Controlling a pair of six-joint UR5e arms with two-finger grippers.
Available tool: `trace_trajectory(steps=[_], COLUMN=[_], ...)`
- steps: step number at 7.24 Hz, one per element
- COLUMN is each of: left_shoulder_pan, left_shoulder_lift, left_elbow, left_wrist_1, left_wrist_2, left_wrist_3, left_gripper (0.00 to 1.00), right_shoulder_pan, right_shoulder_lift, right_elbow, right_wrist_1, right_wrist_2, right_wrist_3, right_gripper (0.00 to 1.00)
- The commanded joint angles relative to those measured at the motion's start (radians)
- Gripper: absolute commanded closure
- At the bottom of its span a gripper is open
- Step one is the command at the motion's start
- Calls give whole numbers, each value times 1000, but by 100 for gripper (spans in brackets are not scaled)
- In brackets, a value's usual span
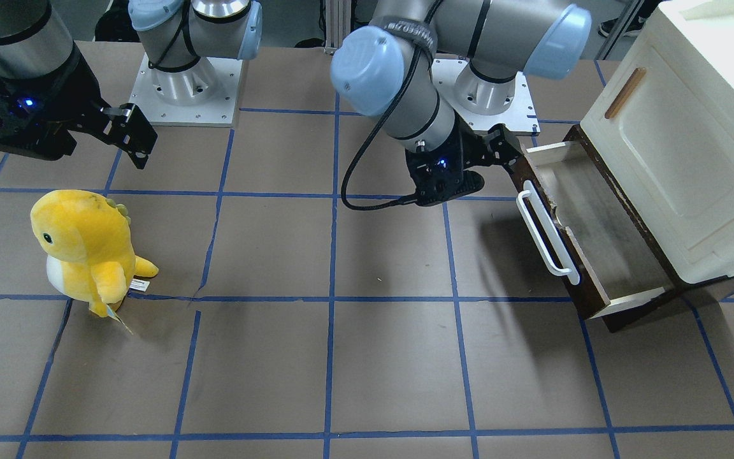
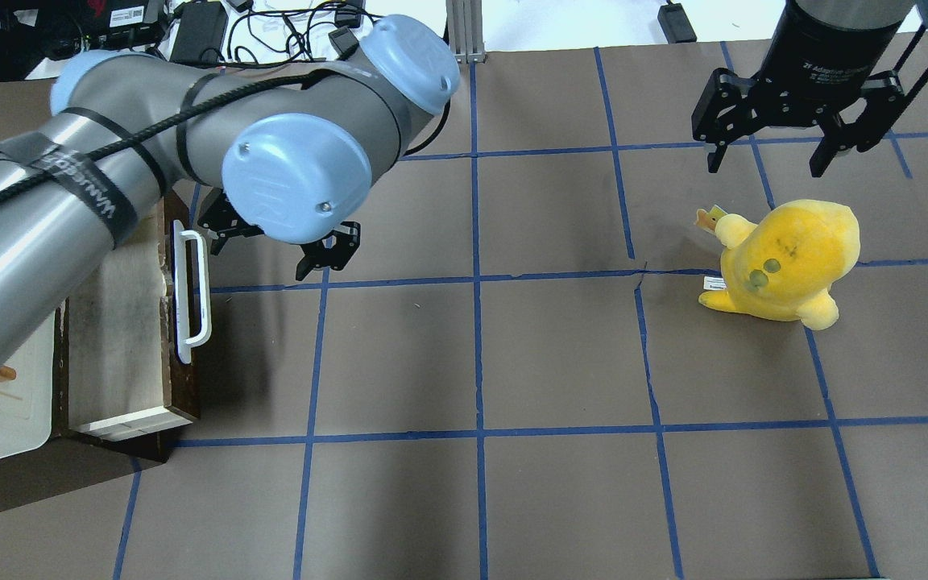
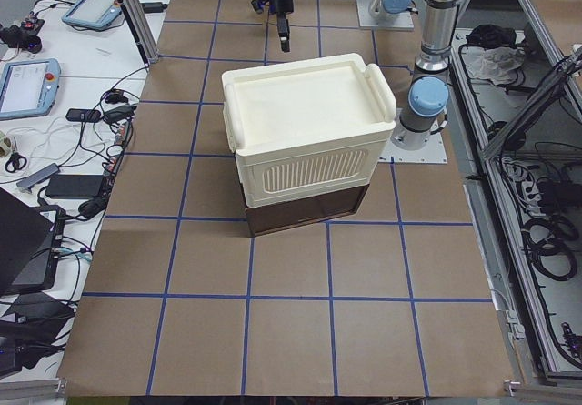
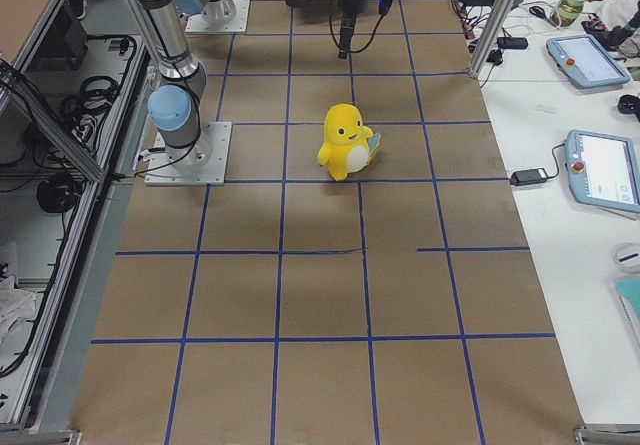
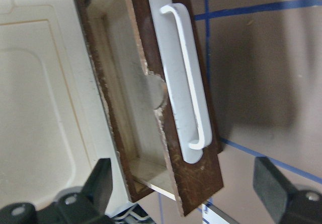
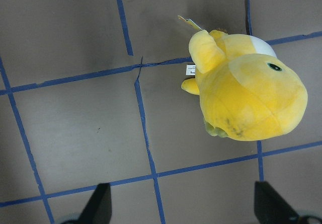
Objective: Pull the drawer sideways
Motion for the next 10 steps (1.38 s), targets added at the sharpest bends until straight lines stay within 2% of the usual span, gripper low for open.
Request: trace_trajectory(steps=[1, 3, 5, 10], left_shoulder_pan=[90, 189, 287, 312], left_shoulder_lift=[146, 240, 288, 283], left_elbow=[3, 0, -11, -8], left_wrist_1=[26, 26, 26, 53], left_wrist_2=[-243, -384, -487, -495], left_wrist_3=[200, 279, 372, 374], left_gripper=[2, 2, 2, 1], right_shoulder_pan=[-1, 0, 0, -1], right_shoulder_lift=[0, 0, 0, 0], right_elbow=[0, 0, 0, 0], right_wrist_1=[0, 0, 0, 0], right_wrist_2=[0, 0, 0, 0], right_wrist_3=[0, 0, 0, 0], right_gripper=[0, 0, 0, 0])
